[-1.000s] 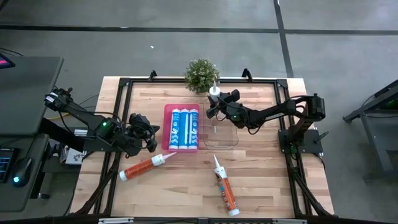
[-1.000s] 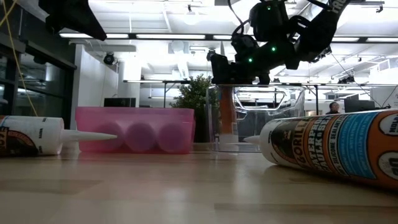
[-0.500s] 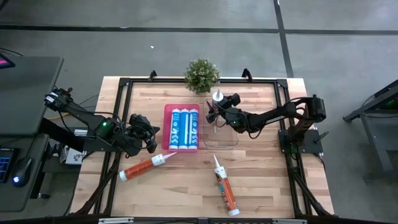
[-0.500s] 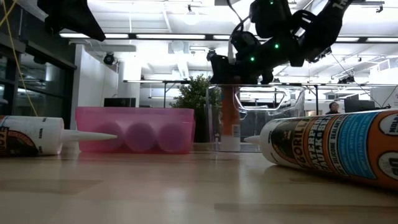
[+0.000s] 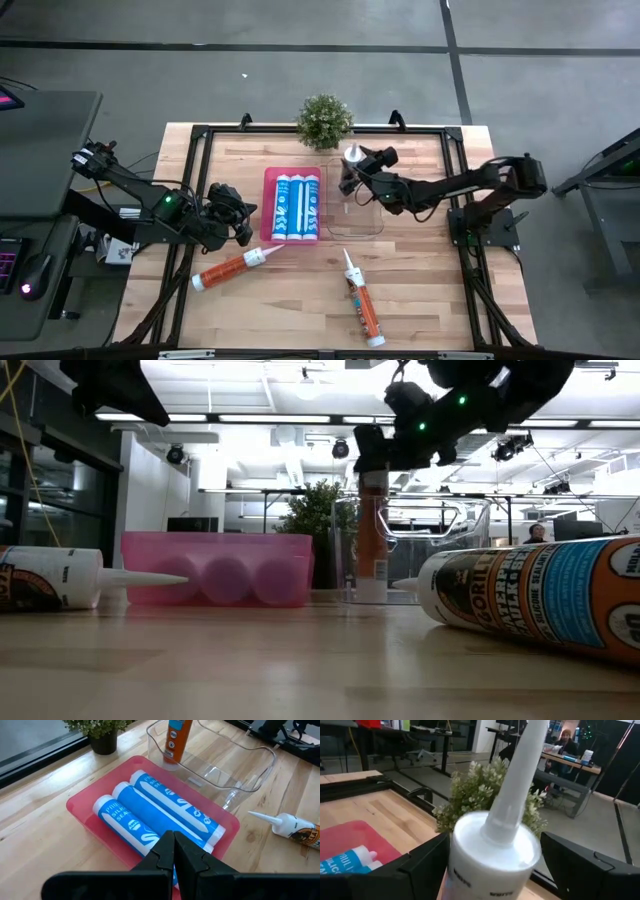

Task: Pick & place silicon tubes, Sealant and Lysol wipes
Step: Put the right orange sealant into the transparent bin, then put the left orange sealant into the transparent bin

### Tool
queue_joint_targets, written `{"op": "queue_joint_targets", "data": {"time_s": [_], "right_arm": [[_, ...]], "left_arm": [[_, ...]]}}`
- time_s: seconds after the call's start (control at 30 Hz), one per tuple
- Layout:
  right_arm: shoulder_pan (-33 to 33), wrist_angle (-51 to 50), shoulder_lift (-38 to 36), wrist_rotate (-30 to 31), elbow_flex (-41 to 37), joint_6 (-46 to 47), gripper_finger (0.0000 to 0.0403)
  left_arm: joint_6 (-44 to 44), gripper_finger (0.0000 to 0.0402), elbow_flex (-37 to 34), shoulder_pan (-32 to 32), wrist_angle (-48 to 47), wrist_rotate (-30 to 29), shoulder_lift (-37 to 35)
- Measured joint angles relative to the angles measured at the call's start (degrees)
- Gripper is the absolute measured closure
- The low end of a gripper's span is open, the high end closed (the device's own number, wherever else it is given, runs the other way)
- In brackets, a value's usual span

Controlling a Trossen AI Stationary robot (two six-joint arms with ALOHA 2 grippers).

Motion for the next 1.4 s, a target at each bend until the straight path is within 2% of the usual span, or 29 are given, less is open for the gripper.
{"op": "queue_joint_targets", "data": {"time_s": [0.5, 0.77, 0.9, 1.0, 1.2, 1.4], "right_arm": [[6.18, -16.84, -20.36, 7.06, 0.00, -0.03, 0.0096], [10.50, -18.13, -28.47, 6.65, 0.00, -0.03, 0.0096], [14.29, -18.56, -31.57, 6.67, 0.00, 0.16, 0.0096], [17.11, -18.63, -33.21, 6.65, 0.00, 0.34, 0.0096], [22.14, -19.38, -34.53, 7.52, 0.00, 0.28, 0.0096], [26.28, -21.84, -34.54, 7.57, 0.00, 0.24, 0.0096]], "left_arm": [[0.00, 0.0402, 0.00, 0.00, 0.61, 1.07, -0.02], [0.00, 0.0402, 0.00, 0.00, 0.63, 1.19, -0.02], [-0.05, 0.0402, 0.00, 0.00, 0.75, 3.66, -0.02], [-0.23, 0.0402, 0.00, 0.00, 1.28, 9.25, -0.02], [-2.11, 0.0402, 0.00, -0.02, 1.23, 26.10, 0.23], [-7.85, 0.0402, 0.00, -0.02, -0.45, 37.29, 2.73]]}}
